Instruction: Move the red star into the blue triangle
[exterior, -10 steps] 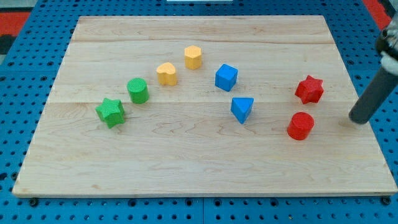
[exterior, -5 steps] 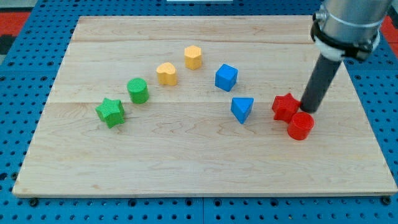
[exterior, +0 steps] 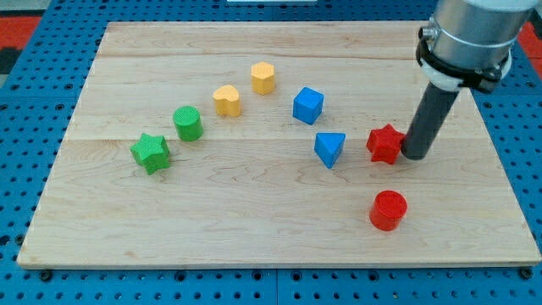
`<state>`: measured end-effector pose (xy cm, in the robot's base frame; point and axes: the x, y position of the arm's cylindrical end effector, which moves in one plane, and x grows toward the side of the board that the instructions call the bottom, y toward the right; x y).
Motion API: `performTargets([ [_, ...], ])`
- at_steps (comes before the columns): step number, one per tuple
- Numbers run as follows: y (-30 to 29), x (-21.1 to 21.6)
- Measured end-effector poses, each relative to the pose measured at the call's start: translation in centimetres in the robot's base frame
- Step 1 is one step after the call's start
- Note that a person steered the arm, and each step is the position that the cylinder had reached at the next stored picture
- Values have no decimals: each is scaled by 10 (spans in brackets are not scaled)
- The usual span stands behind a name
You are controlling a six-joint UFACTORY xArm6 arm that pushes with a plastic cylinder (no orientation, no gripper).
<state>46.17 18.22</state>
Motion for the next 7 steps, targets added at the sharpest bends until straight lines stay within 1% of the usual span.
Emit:
performTargets([
  [1, -6, -23],
  [3, -25, -22],
  [4, -55, -22],
  [5, -56, -19],
  [6, -41, -31],
  [7, -40, -55],
])
